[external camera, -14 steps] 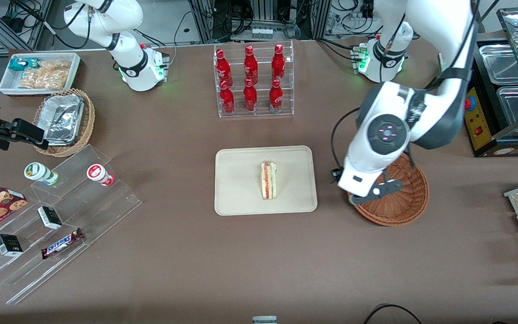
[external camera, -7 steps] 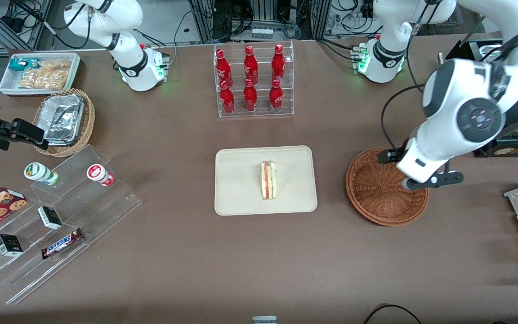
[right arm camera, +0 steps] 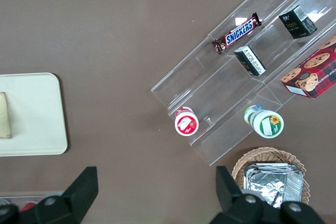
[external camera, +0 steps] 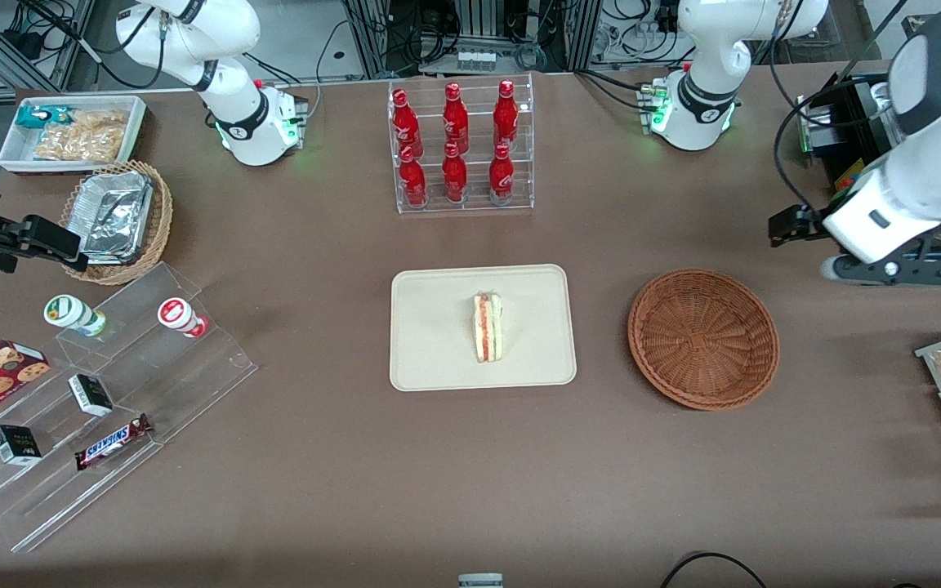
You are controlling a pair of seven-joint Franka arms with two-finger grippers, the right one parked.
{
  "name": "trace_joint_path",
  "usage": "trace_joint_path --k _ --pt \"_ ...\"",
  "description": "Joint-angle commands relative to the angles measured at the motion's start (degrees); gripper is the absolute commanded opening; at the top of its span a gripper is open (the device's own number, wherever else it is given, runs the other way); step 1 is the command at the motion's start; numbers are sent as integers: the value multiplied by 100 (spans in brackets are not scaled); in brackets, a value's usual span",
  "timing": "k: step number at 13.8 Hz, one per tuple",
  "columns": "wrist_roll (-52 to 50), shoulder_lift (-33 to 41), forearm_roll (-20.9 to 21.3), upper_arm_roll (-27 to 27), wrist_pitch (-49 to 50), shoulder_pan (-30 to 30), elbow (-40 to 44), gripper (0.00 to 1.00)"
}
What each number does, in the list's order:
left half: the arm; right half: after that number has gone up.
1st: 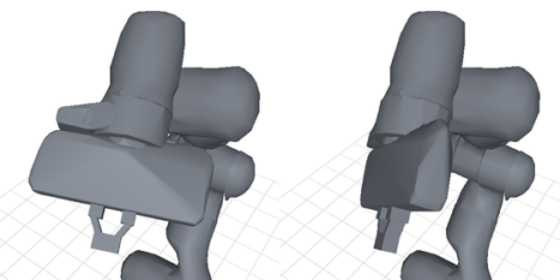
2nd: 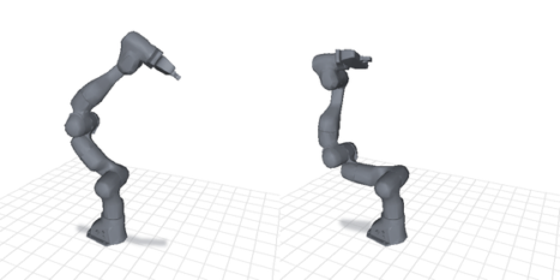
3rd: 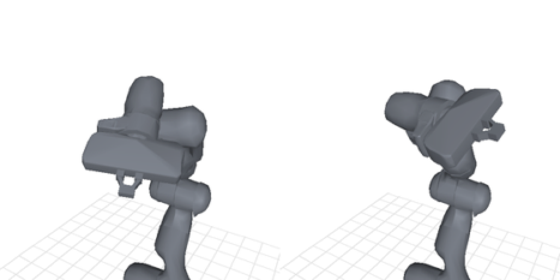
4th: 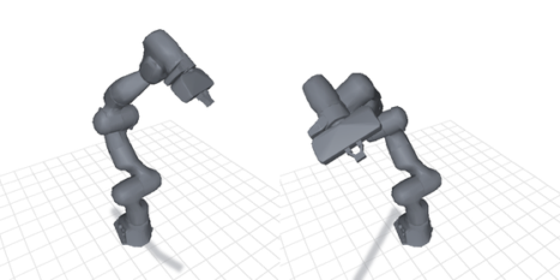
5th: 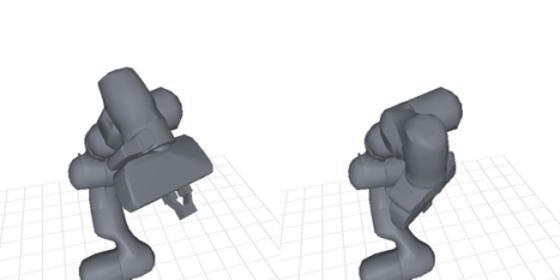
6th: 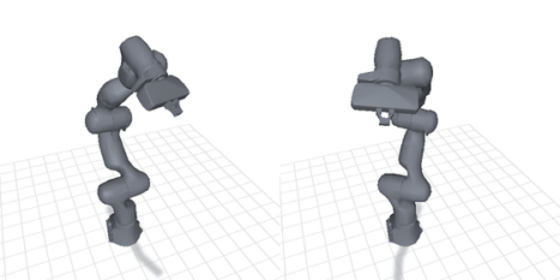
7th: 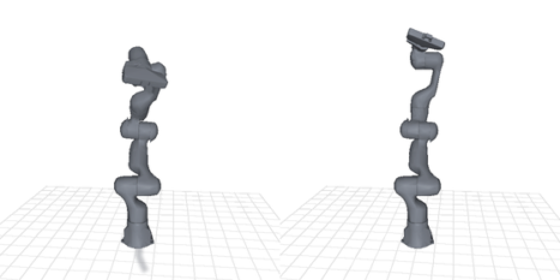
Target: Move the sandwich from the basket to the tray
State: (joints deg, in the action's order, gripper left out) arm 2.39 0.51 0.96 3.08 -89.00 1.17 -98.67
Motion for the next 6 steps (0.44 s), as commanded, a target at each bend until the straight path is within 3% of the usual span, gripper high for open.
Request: trace_joint_path --k 1,6 --pt "253 151 -61 53 311 -249 259 100" --pt "148 151 0 17 304 -276 480 100"
